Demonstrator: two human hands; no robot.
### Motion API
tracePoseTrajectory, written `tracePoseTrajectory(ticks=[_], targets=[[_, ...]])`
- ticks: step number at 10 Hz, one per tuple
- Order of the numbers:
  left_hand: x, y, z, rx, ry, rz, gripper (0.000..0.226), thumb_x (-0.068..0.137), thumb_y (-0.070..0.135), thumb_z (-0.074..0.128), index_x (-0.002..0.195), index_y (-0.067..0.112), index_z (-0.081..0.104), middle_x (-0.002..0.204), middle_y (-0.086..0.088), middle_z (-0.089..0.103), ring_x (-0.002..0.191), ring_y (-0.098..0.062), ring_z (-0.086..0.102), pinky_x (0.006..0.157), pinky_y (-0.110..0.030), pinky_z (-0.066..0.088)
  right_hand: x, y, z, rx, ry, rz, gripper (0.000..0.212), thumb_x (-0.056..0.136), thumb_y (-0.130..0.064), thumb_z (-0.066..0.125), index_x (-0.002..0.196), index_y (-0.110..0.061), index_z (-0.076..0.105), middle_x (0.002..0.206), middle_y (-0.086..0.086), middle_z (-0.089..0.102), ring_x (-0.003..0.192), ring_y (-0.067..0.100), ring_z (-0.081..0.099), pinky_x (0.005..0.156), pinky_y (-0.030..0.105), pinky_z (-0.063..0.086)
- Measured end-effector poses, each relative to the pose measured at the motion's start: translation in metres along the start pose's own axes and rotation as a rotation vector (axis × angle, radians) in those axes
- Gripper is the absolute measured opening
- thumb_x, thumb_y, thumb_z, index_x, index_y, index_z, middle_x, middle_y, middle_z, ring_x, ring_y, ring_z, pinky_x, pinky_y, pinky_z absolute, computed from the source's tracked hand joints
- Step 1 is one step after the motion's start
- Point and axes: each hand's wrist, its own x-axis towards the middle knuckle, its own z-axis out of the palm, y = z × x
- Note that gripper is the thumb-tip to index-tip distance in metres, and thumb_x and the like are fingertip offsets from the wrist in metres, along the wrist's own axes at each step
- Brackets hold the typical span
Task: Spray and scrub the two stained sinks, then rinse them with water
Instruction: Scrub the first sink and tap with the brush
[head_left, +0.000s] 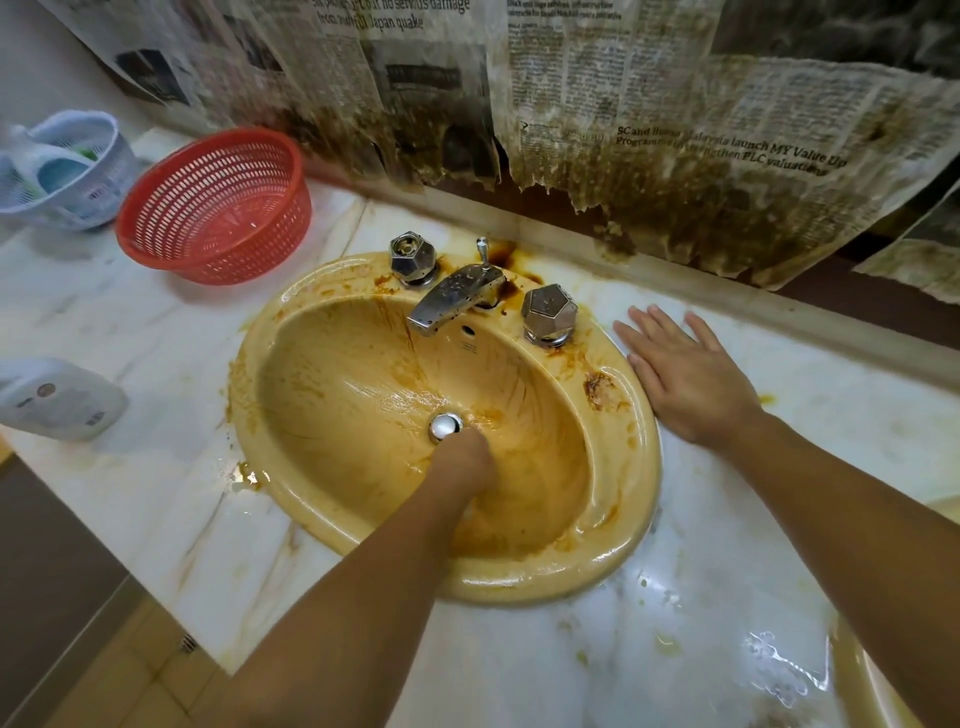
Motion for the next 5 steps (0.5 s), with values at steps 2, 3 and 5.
tracePoseTrajectory(ticks=[2,3,5], targets=[[-0.005,0.058,-0.012,-1.158,0.379,0.051,0.034,0.105,0.038,0.042,0.087,0.016,0.060,0.058,0.003,0.047,0.058,-0.022,0.046,0.056,-0.039,0.039,0.000,-0.001,0.000,-0.003,0.011,0.004,0.054,0.111,-0.045,0.013,0.163,-0.033,0.020,0.171,-0.009,0.015,0.157,0.005,0.002,0.129,0.041,-0.001],[-0.018,0.044,0.014,-0.868,0.230,0.107,0.031,0.106,0.037,0.043,0.104,0.018,0.067,0.058,0.009,0.048,0.063,-0.023,0.058,0.055,-0.030,0.036,0.000,0.000,0.002,0.003,0.017,-0.001,0.055,0.110,-0.046,0.010,0.163,-0.033,0.020,0.171,-0.009,0.015,0.157,0.005,0.002,0.129,0.041,0.000],[0.028,0.030,-0.015,-0.646,0.205,-0.015,0.030,0.105,0.018,0.045,0.112,0.001,0.069,0.106,-0.018,0.070,0.102,-0.041,0.066,0.077,-0.037,0.049,-0.001,0.000,0.001,0.005,0.019,0.001,0.054,0.111,-0.045,0.013,0.163,-0.034,0.020,0.171,-0.010,0.016,0.157,0.004,0.002,0.129,0.041,0.000]])
